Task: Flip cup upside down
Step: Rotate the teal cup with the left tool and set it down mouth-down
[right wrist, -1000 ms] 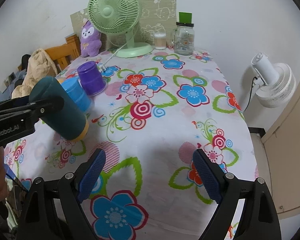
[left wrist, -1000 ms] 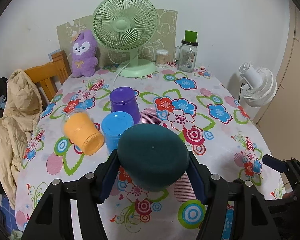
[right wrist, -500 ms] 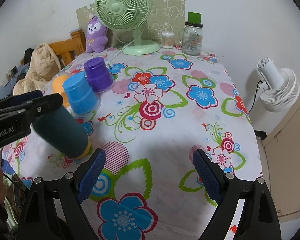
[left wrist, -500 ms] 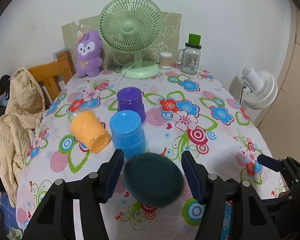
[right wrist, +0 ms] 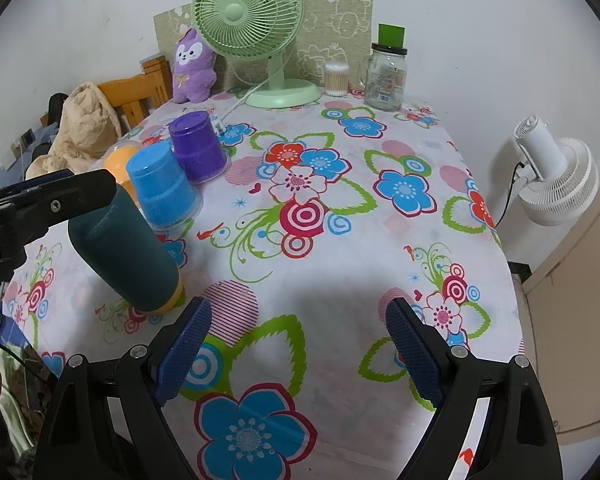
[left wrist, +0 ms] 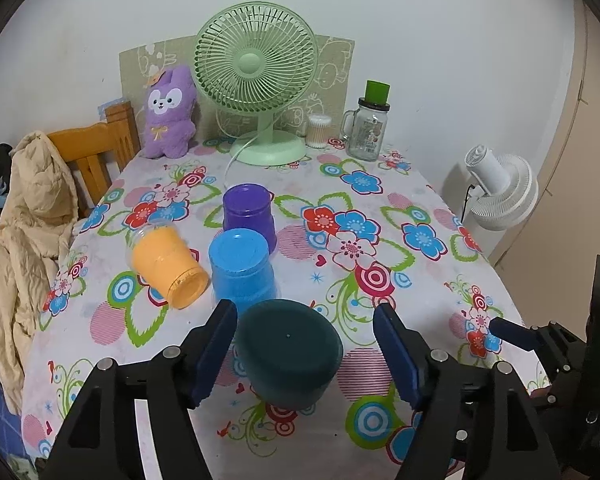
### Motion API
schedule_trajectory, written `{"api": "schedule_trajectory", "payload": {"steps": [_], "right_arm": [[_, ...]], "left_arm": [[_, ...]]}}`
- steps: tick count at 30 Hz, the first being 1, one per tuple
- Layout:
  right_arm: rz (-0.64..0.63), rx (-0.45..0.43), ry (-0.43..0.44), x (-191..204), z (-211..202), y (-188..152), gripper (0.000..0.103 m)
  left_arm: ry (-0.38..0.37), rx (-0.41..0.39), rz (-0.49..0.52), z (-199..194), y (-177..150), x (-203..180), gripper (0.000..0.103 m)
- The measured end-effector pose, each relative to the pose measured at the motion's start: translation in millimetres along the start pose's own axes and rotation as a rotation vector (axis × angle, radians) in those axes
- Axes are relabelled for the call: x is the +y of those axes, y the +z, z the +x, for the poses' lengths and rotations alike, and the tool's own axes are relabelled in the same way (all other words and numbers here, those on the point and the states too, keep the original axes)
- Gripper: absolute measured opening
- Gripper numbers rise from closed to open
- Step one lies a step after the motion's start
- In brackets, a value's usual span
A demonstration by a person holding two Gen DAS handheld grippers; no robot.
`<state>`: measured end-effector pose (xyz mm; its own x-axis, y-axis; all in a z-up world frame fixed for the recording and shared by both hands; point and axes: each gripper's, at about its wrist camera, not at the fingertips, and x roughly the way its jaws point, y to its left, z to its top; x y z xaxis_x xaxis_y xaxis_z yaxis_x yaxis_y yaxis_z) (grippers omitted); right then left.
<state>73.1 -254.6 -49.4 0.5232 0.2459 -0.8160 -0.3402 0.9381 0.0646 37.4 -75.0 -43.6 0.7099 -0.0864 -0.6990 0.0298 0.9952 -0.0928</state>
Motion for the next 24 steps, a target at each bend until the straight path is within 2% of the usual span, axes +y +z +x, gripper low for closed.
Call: {"api": "schedule_trajectory", "payload": {"steps": [7,10,12,16,21,24], "right_arm": [[0.006,-0.003,-0.007,1.0,-2.5,0.2,0.091],[0.001,-0.007,-0.010,3.3,-4.7,1.1,0.091],[-0.002,-0.012,-0.014,5.1,-6.1,2.4,0.091],[0.002,-0.024,-0.015,8.8,-9.1,5.6,0.091],[-0.026,-0.035,-0.013,18.5,-14.4,8.3,0.091],[-0.036,-0.048,-0.013,24.1,-18.7,11.4,0.098]], "left_arm": [[0.004,-0.004,-0.002,-2.7,-0.3,1.8,0.077],[0.029,-0.017,0.002,-5.7,-1.4,2.7,0.084],[0.059,-0.036,0.015,-9.4,-1.9,2.8,0.094],[0.089,-0.067,0.028,-20.0,-3.3,8.0,0.103],[0.094,-0.072,0.005,-27.0,-11.8,21.6,0.103],[0.080,-0.070,-0.016,-31.8,-13.6,29.7,0.103]]}}
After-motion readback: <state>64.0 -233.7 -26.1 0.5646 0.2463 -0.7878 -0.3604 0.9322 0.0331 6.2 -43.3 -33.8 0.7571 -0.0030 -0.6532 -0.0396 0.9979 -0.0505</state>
